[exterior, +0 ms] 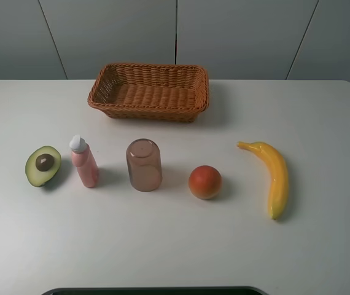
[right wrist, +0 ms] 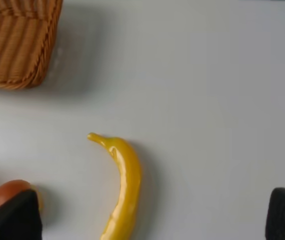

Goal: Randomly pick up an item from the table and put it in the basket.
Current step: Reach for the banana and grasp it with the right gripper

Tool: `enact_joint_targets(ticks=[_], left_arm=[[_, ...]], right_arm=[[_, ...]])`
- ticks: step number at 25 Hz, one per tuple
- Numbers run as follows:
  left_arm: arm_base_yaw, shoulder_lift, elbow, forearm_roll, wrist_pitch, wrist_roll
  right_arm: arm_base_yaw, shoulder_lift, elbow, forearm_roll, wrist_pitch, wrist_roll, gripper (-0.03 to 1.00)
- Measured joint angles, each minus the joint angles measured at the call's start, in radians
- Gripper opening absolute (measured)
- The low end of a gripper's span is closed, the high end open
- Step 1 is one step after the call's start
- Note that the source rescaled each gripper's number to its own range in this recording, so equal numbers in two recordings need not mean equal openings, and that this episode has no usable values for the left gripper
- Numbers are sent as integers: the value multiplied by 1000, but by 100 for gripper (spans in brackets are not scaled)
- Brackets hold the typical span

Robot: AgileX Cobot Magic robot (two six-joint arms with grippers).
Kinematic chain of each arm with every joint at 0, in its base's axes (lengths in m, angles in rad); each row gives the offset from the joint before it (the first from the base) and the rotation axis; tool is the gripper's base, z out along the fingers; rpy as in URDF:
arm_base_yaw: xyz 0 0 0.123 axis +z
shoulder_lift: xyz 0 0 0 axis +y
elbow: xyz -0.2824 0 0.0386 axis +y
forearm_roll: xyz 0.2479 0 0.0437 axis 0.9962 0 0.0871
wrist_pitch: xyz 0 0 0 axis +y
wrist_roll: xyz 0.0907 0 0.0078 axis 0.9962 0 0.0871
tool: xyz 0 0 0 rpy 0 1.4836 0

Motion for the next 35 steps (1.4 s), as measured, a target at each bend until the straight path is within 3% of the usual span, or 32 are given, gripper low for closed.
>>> enact_joint_targets(ticks=[4,14,23,35], left_arm=[[0,0,0,0,0,0],[0,0,0,0,0,0],[0,0,0,0,0,0],[0,0,0,0,0,0]], right_arm=[[17,171,0,38,-25,-45,94],[202,494,-1,-45,-47,-9,94],[208,653,157,-54,-277,-1,94],[208,740,310,-25,-445,-1,94]])
